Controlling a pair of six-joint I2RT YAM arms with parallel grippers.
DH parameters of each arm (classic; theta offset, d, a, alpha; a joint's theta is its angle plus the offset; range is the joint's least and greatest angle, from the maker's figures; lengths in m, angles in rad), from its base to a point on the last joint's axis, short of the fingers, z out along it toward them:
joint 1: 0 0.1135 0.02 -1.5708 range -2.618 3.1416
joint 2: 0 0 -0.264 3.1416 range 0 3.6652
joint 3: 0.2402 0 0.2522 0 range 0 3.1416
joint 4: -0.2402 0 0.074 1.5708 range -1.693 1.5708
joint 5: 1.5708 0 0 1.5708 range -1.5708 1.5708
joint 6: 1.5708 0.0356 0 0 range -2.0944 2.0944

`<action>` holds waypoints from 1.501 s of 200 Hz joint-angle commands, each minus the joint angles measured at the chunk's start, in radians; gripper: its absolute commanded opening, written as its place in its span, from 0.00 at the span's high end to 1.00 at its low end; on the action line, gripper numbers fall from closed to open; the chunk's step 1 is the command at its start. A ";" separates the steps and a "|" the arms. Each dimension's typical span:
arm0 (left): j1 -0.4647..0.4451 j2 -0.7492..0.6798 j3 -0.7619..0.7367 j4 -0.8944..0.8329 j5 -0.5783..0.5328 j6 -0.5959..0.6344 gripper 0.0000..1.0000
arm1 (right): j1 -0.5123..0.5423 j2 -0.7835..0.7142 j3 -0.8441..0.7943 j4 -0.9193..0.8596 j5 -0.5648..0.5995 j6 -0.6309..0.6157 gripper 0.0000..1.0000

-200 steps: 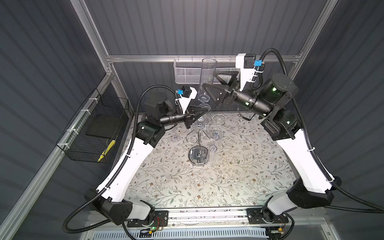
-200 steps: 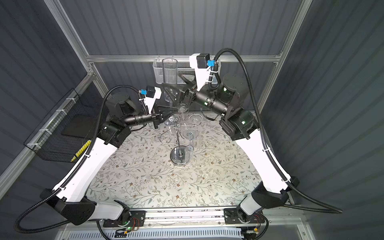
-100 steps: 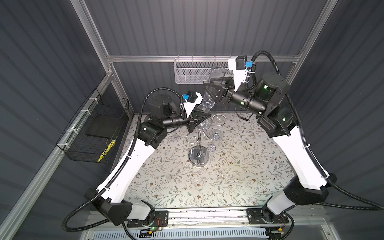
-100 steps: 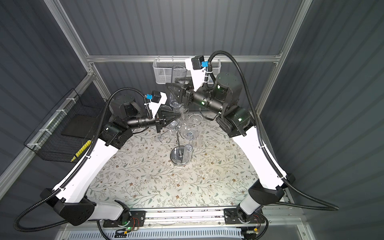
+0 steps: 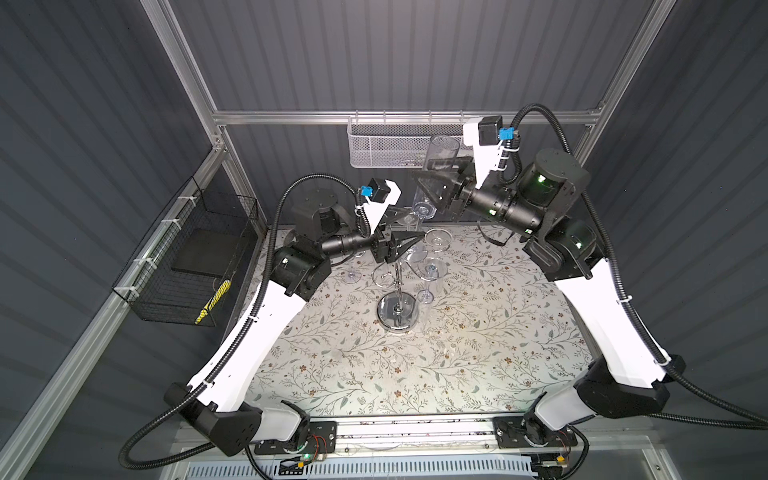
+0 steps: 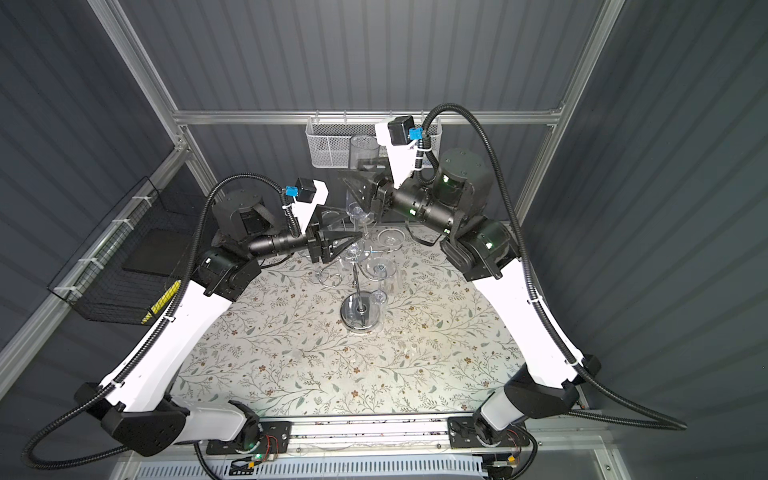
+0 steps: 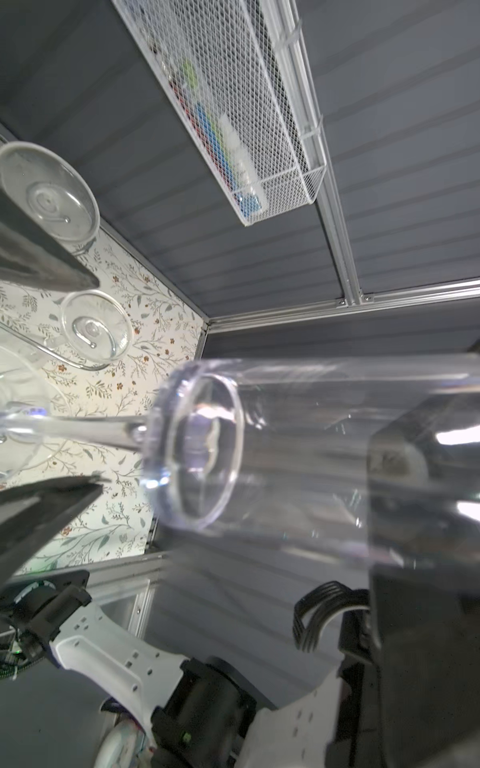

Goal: Take the wine glass off the wine glass rack

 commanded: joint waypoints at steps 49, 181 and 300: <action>-0.001 -0.258 -0.179 0.060 -0.232 -0.044 0.02 | -0.168 -0.186 -0.169 0.041 0.122 -0.143 0.66; -0.001 -0.543 -0.537 0.169 -0.758 -0.148 0.00 | -0.544 -0.456 -0.945 0.395 0.131 -0.156 0.67; -0.001 -0.534 -0.642 0.259 -0.909 -0.146 0.00 | -0.557 -0.228 -1.248 0.823 0.086 -0.142 0.68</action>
